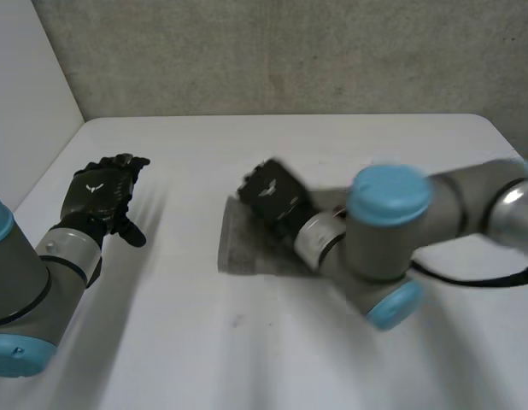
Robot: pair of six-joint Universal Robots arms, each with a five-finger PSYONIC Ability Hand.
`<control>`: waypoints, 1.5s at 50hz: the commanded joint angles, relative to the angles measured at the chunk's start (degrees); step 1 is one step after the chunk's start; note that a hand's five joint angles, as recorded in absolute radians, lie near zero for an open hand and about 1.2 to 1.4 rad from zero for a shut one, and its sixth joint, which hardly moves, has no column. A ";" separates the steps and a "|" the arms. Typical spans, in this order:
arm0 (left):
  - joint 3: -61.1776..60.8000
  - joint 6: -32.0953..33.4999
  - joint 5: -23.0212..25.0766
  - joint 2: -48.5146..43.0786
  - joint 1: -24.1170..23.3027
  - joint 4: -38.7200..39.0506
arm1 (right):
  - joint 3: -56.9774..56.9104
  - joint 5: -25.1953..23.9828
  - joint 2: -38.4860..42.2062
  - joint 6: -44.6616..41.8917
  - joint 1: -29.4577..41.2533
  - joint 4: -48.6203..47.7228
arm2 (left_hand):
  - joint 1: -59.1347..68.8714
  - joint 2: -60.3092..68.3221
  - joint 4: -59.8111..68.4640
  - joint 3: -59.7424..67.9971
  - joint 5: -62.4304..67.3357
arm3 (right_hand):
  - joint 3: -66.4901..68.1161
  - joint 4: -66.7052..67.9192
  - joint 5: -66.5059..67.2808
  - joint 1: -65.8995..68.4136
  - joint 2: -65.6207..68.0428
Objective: Fold the towel.
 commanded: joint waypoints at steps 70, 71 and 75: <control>1.16 0.09 -0.31 2.55 -2.71 -2.46 | 11.80 -5.17 -4.94 -5.06 1.92 3.93 | 0.01 0.53 0.35 0.43 -1.77 | -41.48 -41.55 -40.94 -51.38 -41.16; 1.17 0.09 -0.31 2.56 -2.71 -2.47 | 12.24 -4.03 -7.13 -3.57 1.30 4.29 | 0.01 0.53 0.35 0.43 -1.77 | -55.90 -55.97 -55.36 -65.80 -55.58; 6.16 -0.09 -0.39 2.82 -4.90 -7.02 | 14.62 -2.35 -10.94 3.12 -2.66 4.12 | 0.01 0.53 0.35 0.43 -1.77 | -59.66 -59.73 -59.12 -69.56 -59.34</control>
